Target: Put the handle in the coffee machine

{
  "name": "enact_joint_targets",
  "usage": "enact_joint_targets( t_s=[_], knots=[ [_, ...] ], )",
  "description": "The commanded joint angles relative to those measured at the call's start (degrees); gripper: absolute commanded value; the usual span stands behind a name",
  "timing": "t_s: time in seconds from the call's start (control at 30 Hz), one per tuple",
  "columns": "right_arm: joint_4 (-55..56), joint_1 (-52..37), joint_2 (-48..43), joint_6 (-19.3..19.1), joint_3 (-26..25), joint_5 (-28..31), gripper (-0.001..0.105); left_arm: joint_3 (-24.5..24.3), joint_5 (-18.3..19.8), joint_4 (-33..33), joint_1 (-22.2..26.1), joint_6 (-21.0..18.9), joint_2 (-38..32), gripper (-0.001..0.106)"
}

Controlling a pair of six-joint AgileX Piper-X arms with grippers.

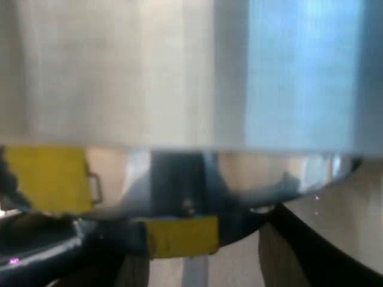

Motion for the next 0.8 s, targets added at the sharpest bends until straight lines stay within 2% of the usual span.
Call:
enact_joint_targets(
  t_s=[0.03,0.2,0.27,0.43,0.5,0.7,0.8],
  knots=[
    [-4.7,0.0,-1.8,0.3,-1.9,-2.6,0.045,-0.2,3.2,2.7,-3.0,0.2,-1.3,0.0],
    [-4.7,0.0,-1.8,0.2,-1.9,-2.6,0.045,-0.2,5.0,4.4,-4.5,-1.0,-1.8,0.0],
    [-4.7,0.0,-1.8,0.2,-1.9,-2.6,0.045,-0.2,8.2,6.7,-4.5,-1.1,-1.8,0.0],
    [-4.7,0.0,-1.8,0.2,-1.9,-2.6,0.045,-0.2,11.4,8.5,-4.5,-1.1,-1.8,0.0],
    [-4.7,0.0,-1.8,0.2,-1.9,-2.6,0.045,-0.2,14.0,9.7,-4.5,-1.1,-1.8,0.0],
    [-4.7,0.0,-1.8,0.2,-1.9,-2.6,0.045,-0.2,15.3,10.6,-4.5,-1.1,-1.8,0.0],
    [-4.7,0.1,-1.8,0.2,-1.9,-2.6,0.045,-0.2,18.0,11.4,-4.5,-1.1,-1.8,0.0]
  ],
)
